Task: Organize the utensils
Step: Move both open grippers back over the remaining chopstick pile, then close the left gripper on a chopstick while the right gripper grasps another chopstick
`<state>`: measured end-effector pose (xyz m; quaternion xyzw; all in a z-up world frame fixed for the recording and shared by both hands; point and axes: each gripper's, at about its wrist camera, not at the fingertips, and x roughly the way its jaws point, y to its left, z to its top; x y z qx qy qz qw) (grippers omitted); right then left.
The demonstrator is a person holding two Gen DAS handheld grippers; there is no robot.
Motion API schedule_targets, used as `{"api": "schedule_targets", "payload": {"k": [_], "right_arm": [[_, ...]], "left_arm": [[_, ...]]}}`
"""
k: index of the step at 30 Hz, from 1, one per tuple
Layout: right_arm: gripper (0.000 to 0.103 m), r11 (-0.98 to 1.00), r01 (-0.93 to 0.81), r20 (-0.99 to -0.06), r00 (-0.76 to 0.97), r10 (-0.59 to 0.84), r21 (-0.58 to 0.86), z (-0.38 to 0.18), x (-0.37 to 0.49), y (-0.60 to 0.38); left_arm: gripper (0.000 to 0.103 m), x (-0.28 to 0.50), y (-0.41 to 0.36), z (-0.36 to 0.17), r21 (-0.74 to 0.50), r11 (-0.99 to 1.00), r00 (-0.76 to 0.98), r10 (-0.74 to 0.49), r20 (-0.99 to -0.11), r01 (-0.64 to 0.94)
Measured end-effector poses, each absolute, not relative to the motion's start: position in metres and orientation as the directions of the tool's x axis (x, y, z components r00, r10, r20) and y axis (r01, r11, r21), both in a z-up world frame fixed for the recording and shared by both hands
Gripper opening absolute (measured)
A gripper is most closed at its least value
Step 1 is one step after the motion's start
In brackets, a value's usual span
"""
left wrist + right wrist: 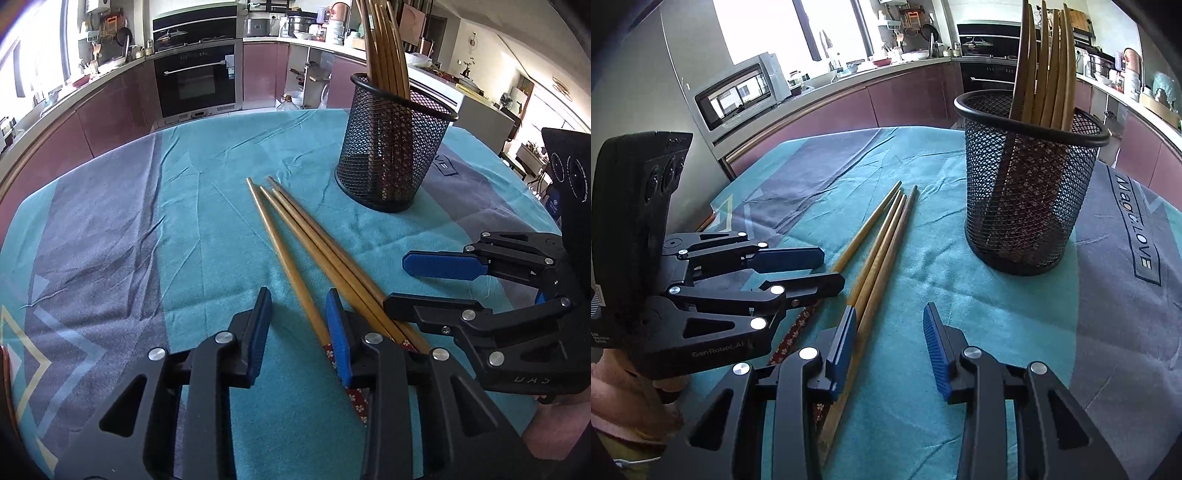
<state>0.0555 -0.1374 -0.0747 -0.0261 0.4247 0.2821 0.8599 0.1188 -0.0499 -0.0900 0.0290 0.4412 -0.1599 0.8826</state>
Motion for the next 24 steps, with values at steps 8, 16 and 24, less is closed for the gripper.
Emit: {"api": "schedule_targets", "payload": {"k": [8, 16, 24], "right_arm": [[0.033, 0.847, -0.506, -0.751, 0.495, 0.437, 0.159, -0.075, 0.055, -0.134], [0.026, 0.858, -0.499, -0.765, 0.503, 0.403, 0.124, -0.075, 0.061, -0.127], [0.019, 0.863, -0.493, -0.764, 0.516, 0.389, 0.106, -0.077, 0.078, -0.118]], "left_arm": [[0.028, 0.117, -0.047, -0.091, -0.113, 0.948, 0.556, -0.269, -0.787, 0.298], [0.028, 0.122, -0.046, -0.091, -0.132, 0.947, 0.551, -0.279, -0.786, 0.292], [0.026, 0.135, -0.047, -0.092, -0.129, 0.949, 0.553, -0.274, -0.787, 0.287]]}}
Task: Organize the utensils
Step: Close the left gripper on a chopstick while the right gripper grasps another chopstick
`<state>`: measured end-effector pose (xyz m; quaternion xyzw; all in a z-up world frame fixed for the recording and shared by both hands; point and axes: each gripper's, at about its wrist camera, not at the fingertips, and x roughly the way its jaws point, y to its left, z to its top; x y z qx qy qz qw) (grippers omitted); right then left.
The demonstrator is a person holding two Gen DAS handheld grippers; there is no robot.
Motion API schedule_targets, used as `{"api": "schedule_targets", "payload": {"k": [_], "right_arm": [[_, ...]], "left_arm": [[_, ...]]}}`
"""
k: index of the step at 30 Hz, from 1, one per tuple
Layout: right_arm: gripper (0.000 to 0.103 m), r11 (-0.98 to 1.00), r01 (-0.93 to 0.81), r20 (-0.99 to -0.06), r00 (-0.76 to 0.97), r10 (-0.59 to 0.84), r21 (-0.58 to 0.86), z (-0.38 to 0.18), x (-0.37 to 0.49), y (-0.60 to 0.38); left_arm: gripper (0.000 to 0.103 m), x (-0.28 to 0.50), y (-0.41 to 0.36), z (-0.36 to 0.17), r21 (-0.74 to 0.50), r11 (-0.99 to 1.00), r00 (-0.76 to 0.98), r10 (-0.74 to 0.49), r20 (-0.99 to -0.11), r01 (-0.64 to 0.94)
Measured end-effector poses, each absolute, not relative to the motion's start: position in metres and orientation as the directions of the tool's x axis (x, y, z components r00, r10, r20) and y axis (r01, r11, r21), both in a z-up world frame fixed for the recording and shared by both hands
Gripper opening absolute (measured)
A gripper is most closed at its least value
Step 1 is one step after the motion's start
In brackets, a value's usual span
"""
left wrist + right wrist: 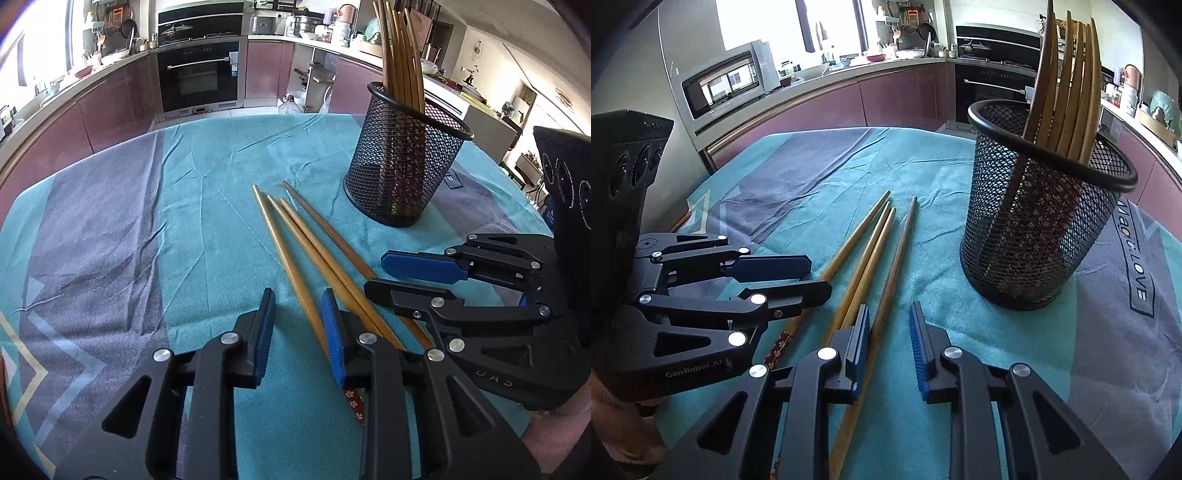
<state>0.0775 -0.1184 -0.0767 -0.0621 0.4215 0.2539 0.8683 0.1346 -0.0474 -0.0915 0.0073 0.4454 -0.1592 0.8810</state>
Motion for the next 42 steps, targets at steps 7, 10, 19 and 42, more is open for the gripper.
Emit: {"api": "schedule_targets", "payload": {"k": [7, 10, 19, 42], "right_arm": [[0.015, 0.867, -0.485, -0.762, 0.517, 0.390, 0.115, -0.077, 0.091, -0.115], [0.014, 0.868, -0.483, -0.762, 0.517, 0.389, 0.115, -0.077, 0.095, -0.114], [0.011, 0.867, -0.474, -0.759, 0.506, 0.409, 0.152, -0.078, 0.108, -0.116], [0.007, 0.866, -0.447, -0.746, 0.494, 0.447, 0.223, -0.077, 0.109, -0.131]], "left_arm": [[0.023, 0.147, -0.049, -0.092, -0.134, 0.951, 0.553, -0.272, -0.788, 0.278], [0.023, 0.150, -0.051, -0.093, -0.128, 0.953, 0.556, -0.267, -0.788, 0.276], [0.020, 0.155, -0.053, -0.093, -0.129, 0.955, 0.560, -0.264, -0.785, 0.269], [0.009, 0.156, -0.047, -0.096, -0.168, 0.961, 0.565, -0.265, -0.781, 0.218]]}}
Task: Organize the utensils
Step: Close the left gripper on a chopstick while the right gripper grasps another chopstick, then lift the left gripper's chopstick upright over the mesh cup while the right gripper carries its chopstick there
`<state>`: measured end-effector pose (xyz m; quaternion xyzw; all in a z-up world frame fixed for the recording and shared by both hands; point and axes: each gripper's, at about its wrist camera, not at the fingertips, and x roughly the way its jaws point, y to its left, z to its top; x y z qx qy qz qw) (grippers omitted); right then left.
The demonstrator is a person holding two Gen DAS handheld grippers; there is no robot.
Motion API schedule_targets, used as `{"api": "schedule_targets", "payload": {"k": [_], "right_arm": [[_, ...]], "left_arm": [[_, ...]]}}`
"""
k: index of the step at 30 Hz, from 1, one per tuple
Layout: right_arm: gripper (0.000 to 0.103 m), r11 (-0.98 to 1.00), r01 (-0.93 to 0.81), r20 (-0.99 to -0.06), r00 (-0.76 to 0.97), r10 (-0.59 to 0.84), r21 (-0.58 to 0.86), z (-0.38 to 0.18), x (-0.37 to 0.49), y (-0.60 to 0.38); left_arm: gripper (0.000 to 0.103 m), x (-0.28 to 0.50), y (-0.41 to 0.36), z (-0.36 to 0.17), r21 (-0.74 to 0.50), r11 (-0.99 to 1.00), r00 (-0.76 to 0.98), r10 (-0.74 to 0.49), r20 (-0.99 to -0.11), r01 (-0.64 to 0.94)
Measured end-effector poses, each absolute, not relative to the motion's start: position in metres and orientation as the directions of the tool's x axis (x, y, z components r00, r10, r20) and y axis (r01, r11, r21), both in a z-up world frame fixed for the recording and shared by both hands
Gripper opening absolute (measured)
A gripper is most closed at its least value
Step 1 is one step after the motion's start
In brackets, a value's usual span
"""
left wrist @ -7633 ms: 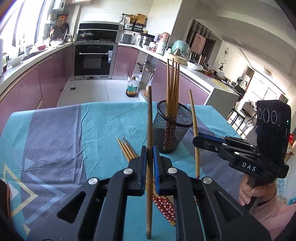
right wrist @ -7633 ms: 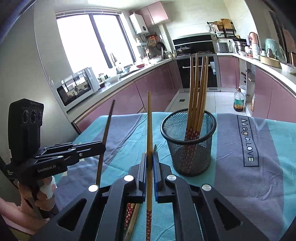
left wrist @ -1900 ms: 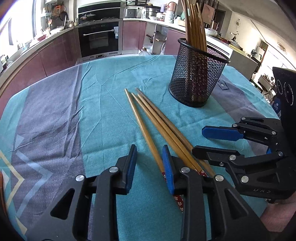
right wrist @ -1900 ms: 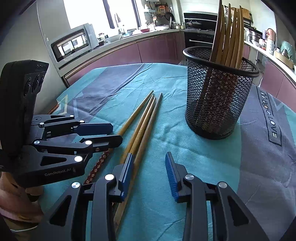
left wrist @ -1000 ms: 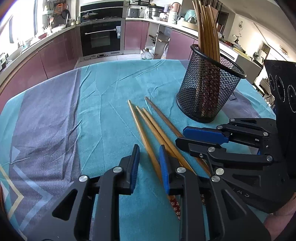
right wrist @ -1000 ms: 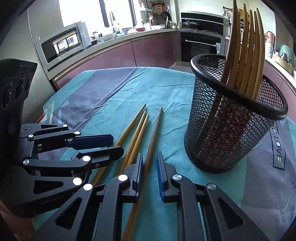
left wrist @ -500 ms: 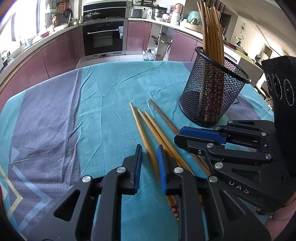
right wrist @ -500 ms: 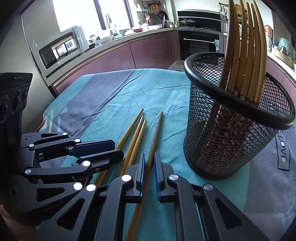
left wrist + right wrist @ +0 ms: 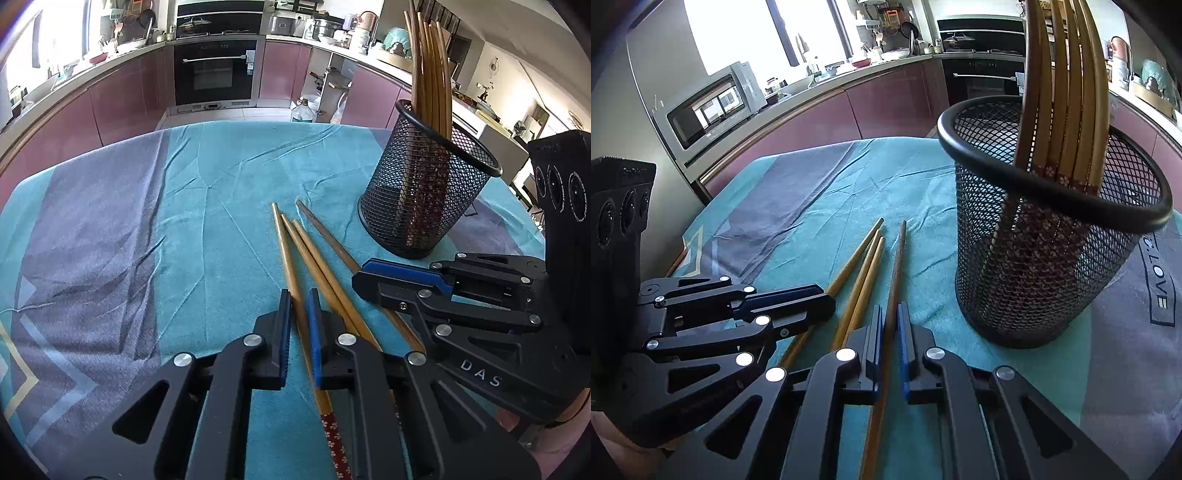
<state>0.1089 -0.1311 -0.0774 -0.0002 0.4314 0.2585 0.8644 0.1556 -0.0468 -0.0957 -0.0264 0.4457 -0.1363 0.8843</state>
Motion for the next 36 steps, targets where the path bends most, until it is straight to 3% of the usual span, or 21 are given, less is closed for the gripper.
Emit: {"api": "schedule_targets", "payload": {"k": [36], "right_arm": [[0.005, 0.816, -0.475, -0.644, 0.519, 0.563, 0.330, -0.044, 0.071, -0.162]], "left_arm": [[0.008, 0.119, -0.024, -0.047, -0.215, 0.940, 0.625, -0.338, -0.704, 0.265]]}}
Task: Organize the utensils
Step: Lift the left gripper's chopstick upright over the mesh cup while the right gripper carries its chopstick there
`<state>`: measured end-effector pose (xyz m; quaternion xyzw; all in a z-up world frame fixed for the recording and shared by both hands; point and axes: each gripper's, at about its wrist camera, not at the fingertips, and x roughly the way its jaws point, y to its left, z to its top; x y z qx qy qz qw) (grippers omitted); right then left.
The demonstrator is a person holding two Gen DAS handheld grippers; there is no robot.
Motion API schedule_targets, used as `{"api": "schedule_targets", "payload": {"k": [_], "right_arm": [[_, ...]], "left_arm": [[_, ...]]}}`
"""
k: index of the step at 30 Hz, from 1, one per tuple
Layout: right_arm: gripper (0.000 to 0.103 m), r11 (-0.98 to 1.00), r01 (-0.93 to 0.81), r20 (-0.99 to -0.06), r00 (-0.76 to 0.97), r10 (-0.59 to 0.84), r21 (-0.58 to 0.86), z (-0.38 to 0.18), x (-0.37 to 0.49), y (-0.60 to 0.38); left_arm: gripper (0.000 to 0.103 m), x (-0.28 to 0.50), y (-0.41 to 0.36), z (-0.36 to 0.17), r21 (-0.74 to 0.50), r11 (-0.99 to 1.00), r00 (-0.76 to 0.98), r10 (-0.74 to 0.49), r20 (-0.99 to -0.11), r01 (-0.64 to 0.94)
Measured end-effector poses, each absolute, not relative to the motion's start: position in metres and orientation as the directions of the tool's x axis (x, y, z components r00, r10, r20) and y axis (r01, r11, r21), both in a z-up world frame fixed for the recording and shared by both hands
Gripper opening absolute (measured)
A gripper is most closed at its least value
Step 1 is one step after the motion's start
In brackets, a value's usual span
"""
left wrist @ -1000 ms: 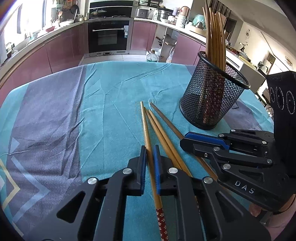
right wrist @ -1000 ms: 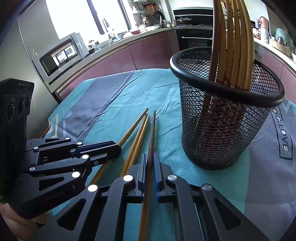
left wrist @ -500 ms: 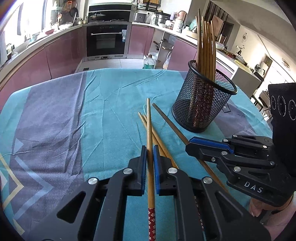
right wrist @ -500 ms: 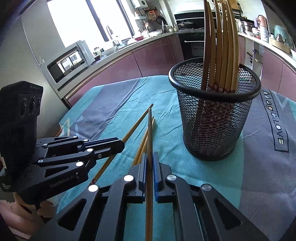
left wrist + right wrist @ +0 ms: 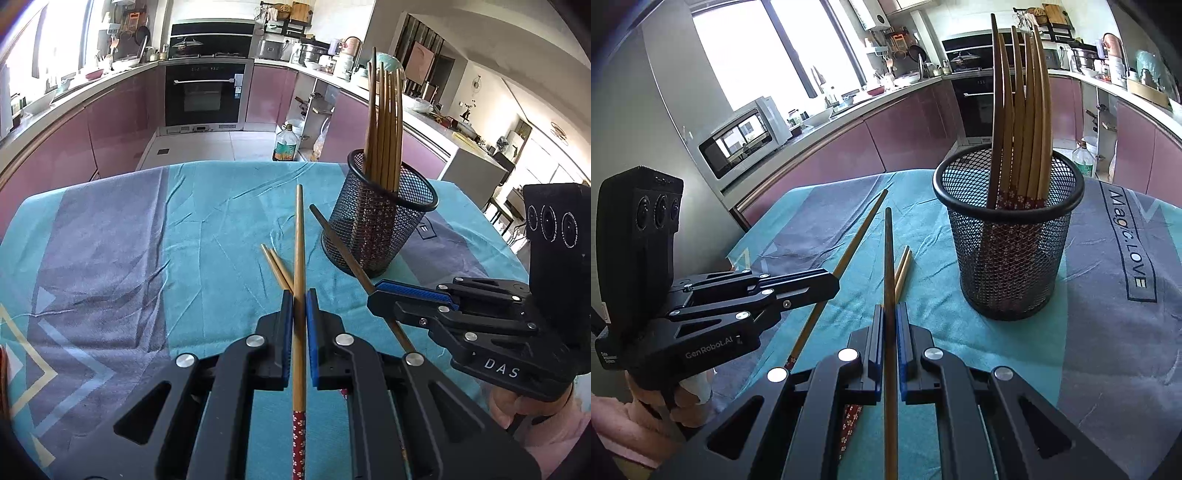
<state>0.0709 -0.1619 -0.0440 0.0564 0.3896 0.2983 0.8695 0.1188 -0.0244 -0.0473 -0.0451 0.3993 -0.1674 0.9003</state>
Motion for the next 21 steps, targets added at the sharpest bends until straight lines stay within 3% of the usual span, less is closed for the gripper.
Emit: {"api": "schedule_targets", "payload": {"k": [21], "right_arm": [[0.005, 0.808, -0.487, -0.584, 0.566, 0.582, 0.332, -0.022, 0.060, -0.173]], "left_arm": [[0.008, 0.093, -0.013, -0.016, -0.247, 0.920, 0.652, -0.391, -0.650, 0.306]]}}
